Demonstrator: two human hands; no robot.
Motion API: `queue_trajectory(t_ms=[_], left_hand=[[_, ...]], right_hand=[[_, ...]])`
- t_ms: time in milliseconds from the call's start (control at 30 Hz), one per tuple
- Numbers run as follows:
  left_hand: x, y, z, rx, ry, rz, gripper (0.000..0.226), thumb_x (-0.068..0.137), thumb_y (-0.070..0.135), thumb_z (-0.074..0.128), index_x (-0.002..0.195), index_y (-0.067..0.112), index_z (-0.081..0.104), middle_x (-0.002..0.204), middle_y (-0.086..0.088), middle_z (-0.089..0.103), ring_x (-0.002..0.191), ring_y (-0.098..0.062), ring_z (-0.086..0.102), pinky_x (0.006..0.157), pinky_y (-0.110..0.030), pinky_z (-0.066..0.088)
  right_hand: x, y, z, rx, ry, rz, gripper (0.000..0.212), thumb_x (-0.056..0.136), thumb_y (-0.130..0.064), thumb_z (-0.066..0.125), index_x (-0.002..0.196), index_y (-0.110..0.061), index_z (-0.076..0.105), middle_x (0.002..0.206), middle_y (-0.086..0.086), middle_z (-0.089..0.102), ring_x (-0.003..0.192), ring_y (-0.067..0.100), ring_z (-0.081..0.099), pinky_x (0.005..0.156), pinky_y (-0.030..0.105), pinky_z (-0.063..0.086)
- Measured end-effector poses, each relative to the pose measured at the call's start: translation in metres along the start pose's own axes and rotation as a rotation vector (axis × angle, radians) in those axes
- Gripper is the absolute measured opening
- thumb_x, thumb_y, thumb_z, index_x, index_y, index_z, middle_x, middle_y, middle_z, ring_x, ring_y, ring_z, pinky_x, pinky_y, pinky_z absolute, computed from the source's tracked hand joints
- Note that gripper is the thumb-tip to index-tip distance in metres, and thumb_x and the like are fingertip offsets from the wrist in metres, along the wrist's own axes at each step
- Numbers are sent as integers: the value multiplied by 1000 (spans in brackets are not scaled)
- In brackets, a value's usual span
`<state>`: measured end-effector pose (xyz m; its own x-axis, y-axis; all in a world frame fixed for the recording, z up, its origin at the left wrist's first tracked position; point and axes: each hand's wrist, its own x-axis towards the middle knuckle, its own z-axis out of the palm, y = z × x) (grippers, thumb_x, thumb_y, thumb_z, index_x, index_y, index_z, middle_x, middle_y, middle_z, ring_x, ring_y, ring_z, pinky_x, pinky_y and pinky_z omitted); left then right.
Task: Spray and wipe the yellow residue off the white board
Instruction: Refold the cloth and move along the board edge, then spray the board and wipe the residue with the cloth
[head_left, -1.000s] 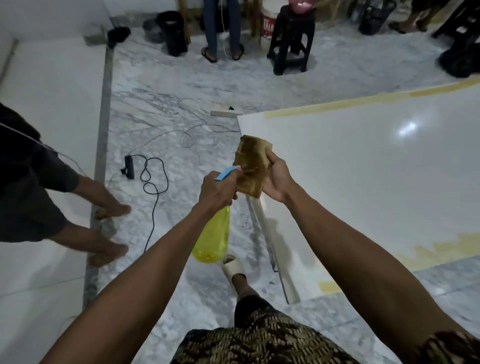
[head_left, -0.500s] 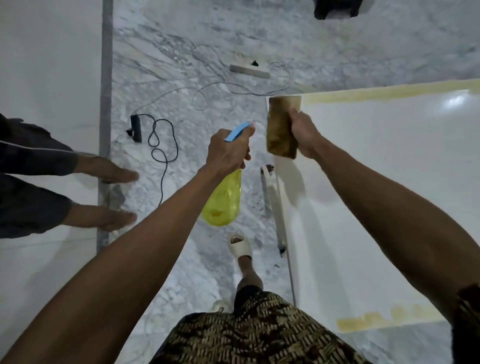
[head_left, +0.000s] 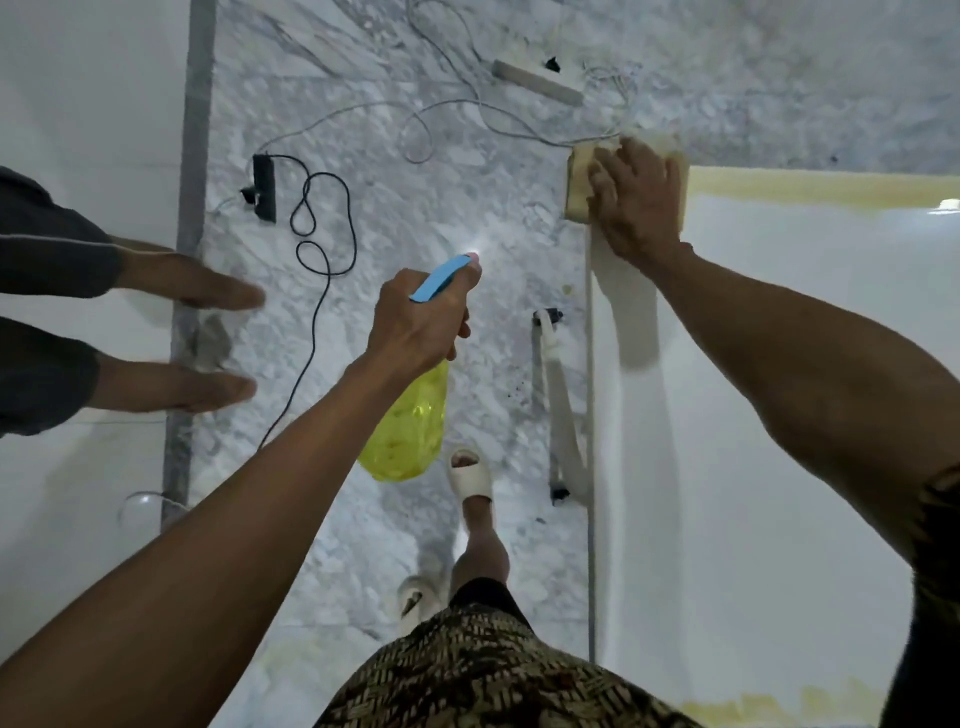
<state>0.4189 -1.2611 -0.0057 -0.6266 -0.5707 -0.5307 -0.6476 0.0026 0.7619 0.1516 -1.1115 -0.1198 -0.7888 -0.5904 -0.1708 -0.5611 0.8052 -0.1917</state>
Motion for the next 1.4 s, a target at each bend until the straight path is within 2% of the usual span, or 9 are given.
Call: queue_trajectory(t_ms=[100, 167, 267, 467, 633, 767, 933, 1100, 1400], left_hand=[[6, -9, 0, 28, -2, -13, 58, 103, 48, 65, 69, 1, 69, 76, -21, 75, 35, -5, 56, 41, -16, 44], [9, -17, 4, 28, -6, -30, 59, 102, 51, 65, 70, 1, 69, 76, -20, 75, 36, -6, 57, 42, -17, 44], [10, -22, 9, 17, -17, -62, 58, 101, 52, 65, 67, 5, 66, 77, -19, 75, 38, -8, 58, 42, -17, 44], [-4, -23, 26, 7, -37, -78, 53, 102, 48, 66, 67, 9, 67, 75, -17, 73, 36, -5, 58, 40, -16, 43], [-16, -25, 32, 1, -45, -83, 54, 102, 49, 66, 65, 9, 66, 77, -20, 75, 36, -6, 57, 41, -17, 43], [-26, -24, 35, 20, -40, -65, 58, 101, 53, 65, 68, 5, 68, 80, -21, 76, 36, -5, 57, 41, -17, 44], [-43, -29, 38, 46, -47, -29, 58, 101, 54, 64, 68, 7, 68, 79, -19, 77, 37, -8, 58, 42, -17, 44], [-75, -50, 48, 60, -64, -3, 60, 100, 57, 64, 69, 6, 70, 76, -17, 77, 39, -12, 59, 43, -18, 45], [-176, -114, 51, 57, -106, 39, 64, 101, 55, 64, 77, -4, 72, 78, -19, 77, 38, -8, 59, 43, -19, 47]], right_hand=[[30, -2, 6, -47, -54, 104, 63, 101, -49, 29, 159, -28, 15, 167, 13, 4, 153, 39, 2, 118, 62, -1], [39, -4, 21, -71, -98, 161, 67, 101, -53, 26, 160, -28, 6, 167, 13, -3, 153, 40, -4, 117, 66, -6], [42, -8, 29, -62, -57, 208, 69, 100, -55, 24, 160, -25, 8, 167, 12, 2, 153, 38, 1, 117, 68, -5], [39, -12, 32, -78, -68, 222, 74, 100, -56, 22, 160, -19, 3, 168, 11, 1, 154, 35, 0, 118, 67, -5], [19, -15, 41, -96, -44, 180, 78, 95, -49, 31, 160, -16, 2, 167, 13, 1, 154, 34, 2, 118, 65, -4], [-15, -12, 49, -125, -20, 125, 78, 94, -50, 30, 160, -16, 6, 167, 14, 4, 154, 35, 4, 119, 65, 0], [-66, -11, 59, -139, -1, 92, 77, 93, -50, 22, 160, -16, 6, 167, 16, 3, 154, 36, 3, 119, 66, -1], [-129, -14, 67, -135, -18, 106, 84, 85, -56, 8, 160, -18, 5, 167, 15, 1, 154, 36, 1, 118, 64, -4], [-276, -23, 91, -134, -44, 117, 74, 99, -46, 32, 160, -19, -1, 167, 13, -4, 154, 34, -3, 119, 63, -4]])
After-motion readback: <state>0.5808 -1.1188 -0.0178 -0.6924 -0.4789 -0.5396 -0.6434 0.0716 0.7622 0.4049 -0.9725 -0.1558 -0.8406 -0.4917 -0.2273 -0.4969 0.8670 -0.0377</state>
